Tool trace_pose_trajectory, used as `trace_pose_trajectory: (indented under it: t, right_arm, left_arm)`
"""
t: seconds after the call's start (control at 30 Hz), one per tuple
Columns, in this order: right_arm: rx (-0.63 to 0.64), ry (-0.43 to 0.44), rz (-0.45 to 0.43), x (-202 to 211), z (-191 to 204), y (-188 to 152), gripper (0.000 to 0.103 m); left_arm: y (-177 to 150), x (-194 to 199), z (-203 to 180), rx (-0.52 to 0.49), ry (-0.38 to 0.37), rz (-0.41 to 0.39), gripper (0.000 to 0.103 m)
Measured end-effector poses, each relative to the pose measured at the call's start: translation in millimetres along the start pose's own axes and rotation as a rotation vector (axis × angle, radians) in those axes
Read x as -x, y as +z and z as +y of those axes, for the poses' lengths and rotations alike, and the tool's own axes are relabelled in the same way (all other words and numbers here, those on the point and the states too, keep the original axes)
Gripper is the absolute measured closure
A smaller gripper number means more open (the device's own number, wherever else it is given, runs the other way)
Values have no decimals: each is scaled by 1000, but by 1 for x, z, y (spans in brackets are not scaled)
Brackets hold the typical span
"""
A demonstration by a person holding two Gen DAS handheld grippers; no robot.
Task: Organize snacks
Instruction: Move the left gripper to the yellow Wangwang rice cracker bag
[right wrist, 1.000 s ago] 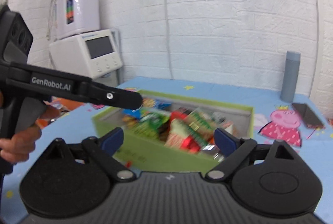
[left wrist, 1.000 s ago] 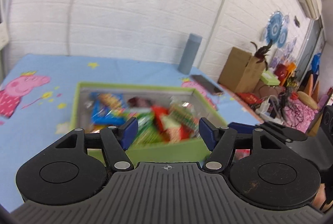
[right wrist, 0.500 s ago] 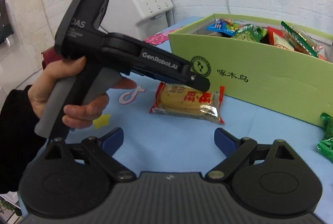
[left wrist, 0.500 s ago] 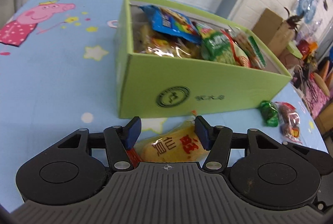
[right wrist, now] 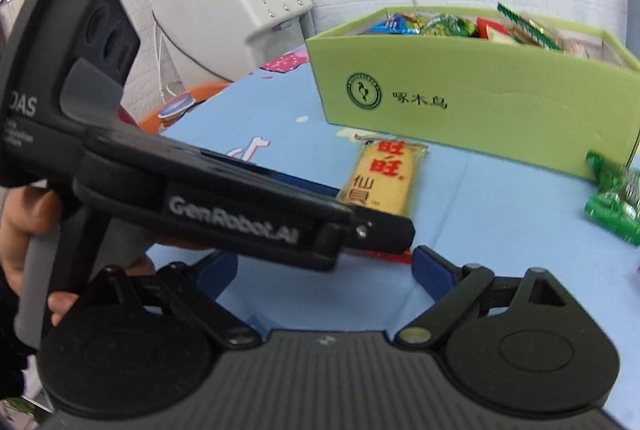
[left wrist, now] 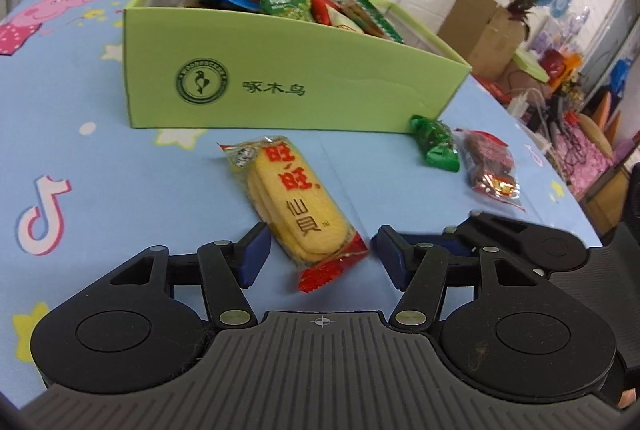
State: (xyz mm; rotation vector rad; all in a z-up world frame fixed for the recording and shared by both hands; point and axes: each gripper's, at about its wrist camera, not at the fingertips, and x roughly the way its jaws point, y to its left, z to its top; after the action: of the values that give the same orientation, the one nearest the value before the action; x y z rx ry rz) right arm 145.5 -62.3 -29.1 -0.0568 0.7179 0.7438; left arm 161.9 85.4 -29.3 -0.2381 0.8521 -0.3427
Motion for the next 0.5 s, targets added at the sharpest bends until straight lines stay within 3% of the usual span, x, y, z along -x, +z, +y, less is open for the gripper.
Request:
trace_pose_trajectory:
  t: [0.07, 0.13, 0.2, 0.27, 0.5]
  right_arm:
    - [33, -38, -12, -3, 0, 6, 10]
    - [27, -22, 1, -13, -3, 12, 10]
    - [9, -2, 27, -26, -6, 17, 10]
    - [22, -12, 28, -28, -4, 19, 9]
    - [23, 10, 35, 0, 11, -3, 9]
  left_arm:
    - [8, 2, 7, 64, 4, -10, 57]
    - [15, 1, 13, 92, -6, -15, 59]
    - [20, -7, 16, 91, 6, 15, 72]
    - [20, -8, 18, 78, -4, 29, 78]
    - [-15, 11, -5, 45, -44, 47, 79]
